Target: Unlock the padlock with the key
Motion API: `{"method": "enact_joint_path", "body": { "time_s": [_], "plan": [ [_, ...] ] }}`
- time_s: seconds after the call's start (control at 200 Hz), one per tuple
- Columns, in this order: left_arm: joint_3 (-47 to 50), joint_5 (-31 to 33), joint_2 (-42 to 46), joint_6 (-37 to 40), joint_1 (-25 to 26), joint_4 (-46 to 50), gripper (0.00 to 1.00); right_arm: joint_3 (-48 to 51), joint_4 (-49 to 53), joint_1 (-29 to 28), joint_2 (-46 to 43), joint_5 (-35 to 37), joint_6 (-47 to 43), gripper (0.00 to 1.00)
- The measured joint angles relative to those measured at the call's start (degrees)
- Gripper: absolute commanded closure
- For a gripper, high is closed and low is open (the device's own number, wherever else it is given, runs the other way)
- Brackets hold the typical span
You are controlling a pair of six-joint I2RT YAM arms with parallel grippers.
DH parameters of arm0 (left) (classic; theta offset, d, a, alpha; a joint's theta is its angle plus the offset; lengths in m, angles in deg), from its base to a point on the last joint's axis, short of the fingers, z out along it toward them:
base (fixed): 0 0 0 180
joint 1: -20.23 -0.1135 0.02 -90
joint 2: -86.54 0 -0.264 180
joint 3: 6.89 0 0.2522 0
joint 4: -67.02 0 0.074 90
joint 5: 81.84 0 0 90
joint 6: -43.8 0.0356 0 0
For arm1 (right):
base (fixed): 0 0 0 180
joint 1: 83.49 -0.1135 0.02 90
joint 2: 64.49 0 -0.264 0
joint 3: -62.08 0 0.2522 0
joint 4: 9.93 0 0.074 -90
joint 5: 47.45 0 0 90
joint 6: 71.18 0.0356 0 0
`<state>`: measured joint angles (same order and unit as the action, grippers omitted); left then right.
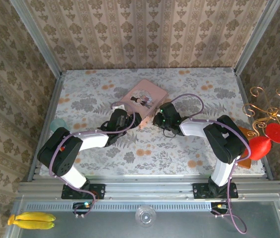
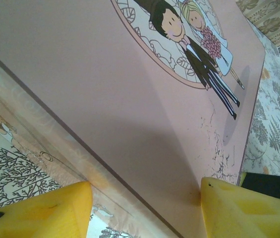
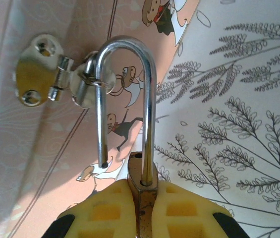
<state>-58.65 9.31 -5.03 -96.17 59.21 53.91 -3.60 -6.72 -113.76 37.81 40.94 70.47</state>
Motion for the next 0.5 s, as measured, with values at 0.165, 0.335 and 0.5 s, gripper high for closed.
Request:
{"method": "enact_joint_path", "body": {
  "time_s": [0.165,0.335,0.5],
  "plan": [
    [-0.20,-0.68,-0.42,0.02,0.00,-0.39,0.41,-1.09,0.07,1.29,0.39,-1.31,0.07,1.00],
    [-0.79,-0.92,-0.83,0.02,0.00,-0.17,0.41,-3.02,1.16,1.77,1.11,-1.86,-0.24,1.00],
    [-0.92,-1.01,-0.96,0.00,0.00,-0.20,0.41,-6.01,1.55,4.35,1.75,-2.05,-0.39,1.00]
  ]
}}
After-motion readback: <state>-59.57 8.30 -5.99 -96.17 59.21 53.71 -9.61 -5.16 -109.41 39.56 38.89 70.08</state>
